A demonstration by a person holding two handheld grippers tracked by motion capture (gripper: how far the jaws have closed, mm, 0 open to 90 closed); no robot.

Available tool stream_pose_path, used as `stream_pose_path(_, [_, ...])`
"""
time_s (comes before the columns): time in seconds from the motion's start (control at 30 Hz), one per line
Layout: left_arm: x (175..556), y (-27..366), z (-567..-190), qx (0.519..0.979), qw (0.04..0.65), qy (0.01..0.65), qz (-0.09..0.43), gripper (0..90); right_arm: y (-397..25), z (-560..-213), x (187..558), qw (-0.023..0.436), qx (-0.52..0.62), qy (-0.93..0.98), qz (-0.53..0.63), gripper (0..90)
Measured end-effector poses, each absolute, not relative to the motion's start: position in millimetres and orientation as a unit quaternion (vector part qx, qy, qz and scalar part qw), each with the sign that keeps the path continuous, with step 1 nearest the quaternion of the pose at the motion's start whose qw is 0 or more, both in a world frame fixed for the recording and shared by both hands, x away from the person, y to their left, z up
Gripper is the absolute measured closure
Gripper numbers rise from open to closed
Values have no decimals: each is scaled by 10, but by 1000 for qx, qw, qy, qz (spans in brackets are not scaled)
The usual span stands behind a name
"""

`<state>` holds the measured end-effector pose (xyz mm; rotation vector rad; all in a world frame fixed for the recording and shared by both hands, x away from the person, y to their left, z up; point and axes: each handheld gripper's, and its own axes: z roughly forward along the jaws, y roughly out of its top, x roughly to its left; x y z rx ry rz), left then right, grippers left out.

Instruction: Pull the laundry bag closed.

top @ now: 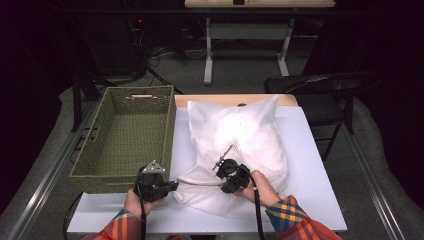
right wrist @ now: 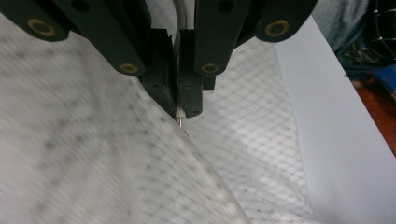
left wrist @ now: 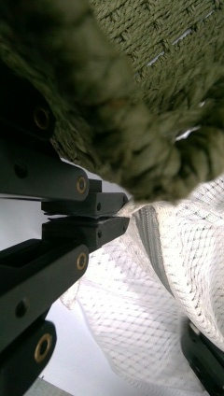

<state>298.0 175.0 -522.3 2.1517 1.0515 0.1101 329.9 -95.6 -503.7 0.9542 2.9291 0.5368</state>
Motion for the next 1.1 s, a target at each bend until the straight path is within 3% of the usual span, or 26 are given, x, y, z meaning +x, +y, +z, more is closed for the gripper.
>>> stream_pose_path(1.1, [2990,1747,-5234,839,356,409,45,874,-1841,-4959,3070,13,384,903,191,865])
